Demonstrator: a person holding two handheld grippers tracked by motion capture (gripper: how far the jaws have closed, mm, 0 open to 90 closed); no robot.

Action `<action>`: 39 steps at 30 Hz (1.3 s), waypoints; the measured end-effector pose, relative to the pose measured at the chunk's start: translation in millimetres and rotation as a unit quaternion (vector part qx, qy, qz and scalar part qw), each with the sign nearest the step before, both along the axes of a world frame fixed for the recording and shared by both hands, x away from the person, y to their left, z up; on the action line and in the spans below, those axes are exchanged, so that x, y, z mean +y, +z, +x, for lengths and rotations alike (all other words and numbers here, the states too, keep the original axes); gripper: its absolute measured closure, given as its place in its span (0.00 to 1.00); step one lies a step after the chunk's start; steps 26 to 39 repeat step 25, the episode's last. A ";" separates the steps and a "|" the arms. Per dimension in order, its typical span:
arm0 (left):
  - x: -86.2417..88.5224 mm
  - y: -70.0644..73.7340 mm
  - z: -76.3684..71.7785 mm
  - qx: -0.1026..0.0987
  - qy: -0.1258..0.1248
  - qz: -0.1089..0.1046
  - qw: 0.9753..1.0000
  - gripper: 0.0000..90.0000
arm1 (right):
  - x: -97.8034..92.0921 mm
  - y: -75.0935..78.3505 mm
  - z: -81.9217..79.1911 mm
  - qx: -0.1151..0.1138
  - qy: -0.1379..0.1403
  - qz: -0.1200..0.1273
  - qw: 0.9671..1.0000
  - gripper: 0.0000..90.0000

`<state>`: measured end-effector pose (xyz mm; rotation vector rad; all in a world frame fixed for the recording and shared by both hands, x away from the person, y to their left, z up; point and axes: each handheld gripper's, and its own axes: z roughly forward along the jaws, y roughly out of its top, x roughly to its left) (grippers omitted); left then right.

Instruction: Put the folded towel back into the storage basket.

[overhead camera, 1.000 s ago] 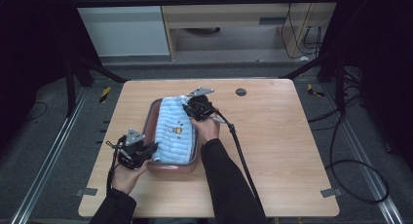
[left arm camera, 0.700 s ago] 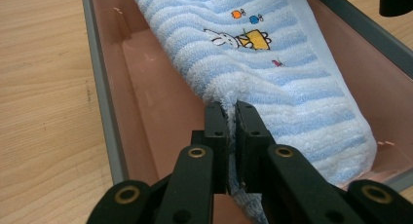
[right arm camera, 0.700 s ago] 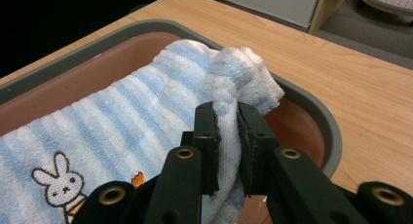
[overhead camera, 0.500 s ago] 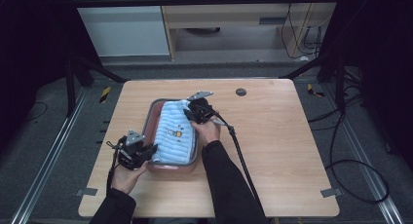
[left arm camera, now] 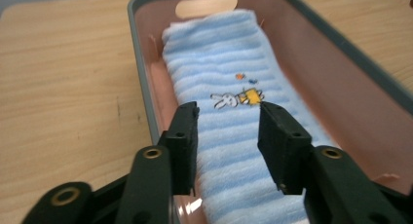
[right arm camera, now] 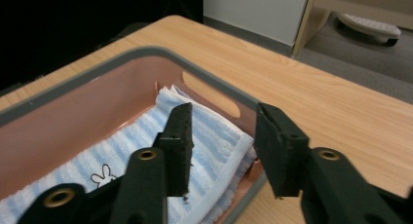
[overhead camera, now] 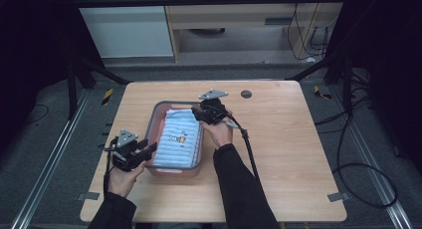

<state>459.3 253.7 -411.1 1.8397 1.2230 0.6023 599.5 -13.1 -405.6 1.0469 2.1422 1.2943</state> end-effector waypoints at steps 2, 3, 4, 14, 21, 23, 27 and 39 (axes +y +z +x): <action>-0.1 3.6 -1.9 -0.011 -0.001 -0.002 1.000 0.60 | -6.3 4.4 -3.3 -0.005 -0.001 0.005 1.000 0.60; -0.3 5.1 -2.7 -0.017 -0.001 -0.005 1.000 0.58 | -10.0 6.9 -5.3 -0.006 -0.003 0.008 1.000 0.56; -0.3 6.5 -3.6 -0.022 -0.002 -0.008 1.000 0.56 | -13.7 9.1 -7.1 -0.008 -0.004 0.012 1.000 0.51; 3.5 8.7 -5.6 -0.040 -0.006 0.003 0.999 0.38 | -65.7 16.5 -29.3 -0.018 -0.032 0.030 0.999 0.26; 14.6 6.3 -6.0 -0.055 -0.010 0.000 0.998 0.28 | -111.7 5.1 -48.2 -0.008 -0.061 0.030 0.998 0.23; 17.6 5.1 -6.1 -0.057 -0.009 0.001 0.998 0.27 | -122.2 2.4 -52.9 -0.009 -0.067 0.021 0.997 0.22; 19.2 4.4 -5.7 -0.057 -0.009 -0.002 0.998 0.26 | -133.3 -0.1 -58.7 -0.008 -0.075 0.021 0.997 0.22; 19.2 4.4 -5.7 -0.057 -0.009 -0.002 0.998 0.26 | -133.3 -0.1 -58.7 -0.008 -0.075 0.021 0.997 0.22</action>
